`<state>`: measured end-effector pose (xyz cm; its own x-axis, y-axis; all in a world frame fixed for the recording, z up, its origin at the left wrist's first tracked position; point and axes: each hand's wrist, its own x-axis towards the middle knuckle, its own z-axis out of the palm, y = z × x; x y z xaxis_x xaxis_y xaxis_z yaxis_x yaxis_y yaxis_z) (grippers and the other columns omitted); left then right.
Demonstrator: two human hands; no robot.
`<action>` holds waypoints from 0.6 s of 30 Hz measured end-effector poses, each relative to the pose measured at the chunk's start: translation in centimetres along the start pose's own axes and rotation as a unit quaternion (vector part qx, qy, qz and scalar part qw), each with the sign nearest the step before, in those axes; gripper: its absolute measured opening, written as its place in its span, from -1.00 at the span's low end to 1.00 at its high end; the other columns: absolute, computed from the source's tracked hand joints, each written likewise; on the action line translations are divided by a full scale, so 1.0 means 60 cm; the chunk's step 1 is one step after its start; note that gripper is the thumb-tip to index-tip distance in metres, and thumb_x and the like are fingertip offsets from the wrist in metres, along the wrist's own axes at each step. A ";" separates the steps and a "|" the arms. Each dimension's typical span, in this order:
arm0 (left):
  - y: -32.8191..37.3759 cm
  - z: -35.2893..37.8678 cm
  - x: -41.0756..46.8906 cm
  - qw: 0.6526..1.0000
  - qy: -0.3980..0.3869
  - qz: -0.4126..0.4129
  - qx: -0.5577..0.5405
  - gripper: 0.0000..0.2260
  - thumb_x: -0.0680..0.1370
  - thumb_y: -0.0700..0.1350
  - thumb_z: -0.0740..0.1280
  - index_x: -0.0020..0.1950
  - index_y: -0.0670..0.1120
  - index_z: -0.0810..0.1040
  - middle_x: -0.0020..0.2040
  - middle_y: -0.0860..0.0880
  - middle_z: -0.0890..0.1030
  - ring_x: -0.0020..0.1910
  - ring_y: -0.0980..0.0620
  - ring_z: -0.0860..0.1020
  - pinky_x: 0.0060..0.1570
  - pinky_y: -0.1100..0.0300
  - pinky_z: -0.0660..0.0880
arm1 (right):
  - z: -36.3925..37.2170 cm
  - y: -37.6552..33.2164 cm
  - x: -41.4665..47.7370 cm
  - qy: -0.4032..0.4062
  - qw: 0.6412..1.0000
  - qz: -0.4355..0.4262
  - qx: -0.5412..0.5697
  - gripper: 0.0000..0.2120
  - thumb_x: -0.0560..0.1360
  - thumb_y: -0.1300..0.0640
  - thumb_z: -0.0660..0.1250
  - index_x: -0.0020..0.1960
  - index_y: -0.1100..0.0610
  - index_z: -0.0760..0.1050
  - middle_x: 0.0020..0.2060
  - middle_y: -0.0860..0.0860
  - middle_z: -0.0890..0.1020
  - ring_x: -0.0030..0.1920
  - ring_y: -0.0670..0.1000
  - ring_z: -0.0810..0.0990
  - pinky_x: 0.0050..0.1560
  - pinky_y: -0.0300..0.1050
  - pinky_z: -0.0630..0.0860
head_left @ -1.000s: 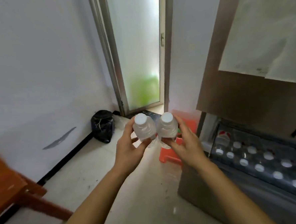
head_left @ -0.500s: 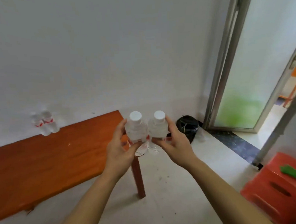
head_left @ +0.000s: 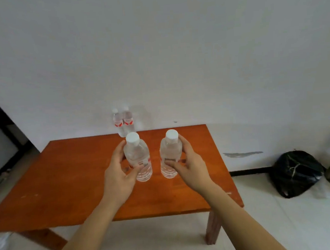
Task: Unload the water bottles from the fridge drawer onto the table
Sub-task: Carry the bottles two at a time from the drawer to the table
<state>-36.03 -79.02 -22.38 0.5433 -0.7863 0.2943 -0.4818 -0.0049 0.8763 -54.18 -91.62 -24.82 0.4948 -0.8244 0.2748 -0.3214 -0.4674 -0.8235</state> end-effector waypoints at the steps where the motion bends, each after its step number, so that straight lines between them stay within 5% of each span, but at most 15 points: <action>1: -0.010 -0.006 0.039 1.000 0.000 -0.005 0.004 -0.24 0.45 -0.19 0.53 0.51 0.19 0.24 0.38 0.23 0.47 0.37 0.14 0.46 0.27 0.03 0.53 | 0.014 0.002 0.038 -0.001 1.000 0.000 -0.003 -0.19 0.46 -0.18 0.45 0.55 -0.25 0.06 0.39 -0.21 0.47 0.32 -0.05 0.54 0.23 0.05 0.59; 6: -0.060 -0.049 0.200 0.999 0.027 -0.011 0.024 -0.24 0.45 -0.27 0.52 0.55 0.04 0.25 0.23 0.38 0.47 0.23 0.38 0.50 0.19 0.28 0.53 | 0.069 0.004 0.215 -0.009 1.000 -0.018 -0.009 -0.23 0.45 -0.15 0.46 0.53 -0.20 0.12 0.32 -0.18 0.55 0.22 -0.02 0.60 0.10 0.05 0.61; 12: -0.145 -0.099 0.343 0.996 0.064 -0.027 0.048 -0.36 0.47 -0.24 0.50 0.50 -0.05 0.35 0.24 0.13 0.55 0.16 0.17 0.54 -0.05 0.61 0.42 | 0.159 0.005 0.378 -0.011 1.000 0.002 -0.023 -0.24 0.46 -0.09 0.49 0.51 -0.17 0.13 0.32 -0.16 0.54 0.23 0.01 0.59 0.12 0.04 0.62; 18: -0.275 -0.121 0.498 0.995 0.051 -0.071 0.057 -0.40 0.47 -0.17 0.51 0.46 -0.05 0.36 0.24 0.16 0.48 0.20 0.19 0.45 0.01 0.54 0.34 | 0.269 0.053 0.495 -0.010 0.996 0.071 -0.050 -0.13 0.46 -0.05 0.50 0.61 -0.03 0.07 0.41 -0.07 0.49 0.36 0.05 0.51 0.27 -0.02 0.50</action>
<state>-6.86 -97.97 -25.29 0.6759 -0.7056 0.2128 -0.4662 -0.1857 0.8650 -27.48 -112.43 -27.27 0.4550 -0.8782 0.1478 -0.4676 -0.3768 -0.7996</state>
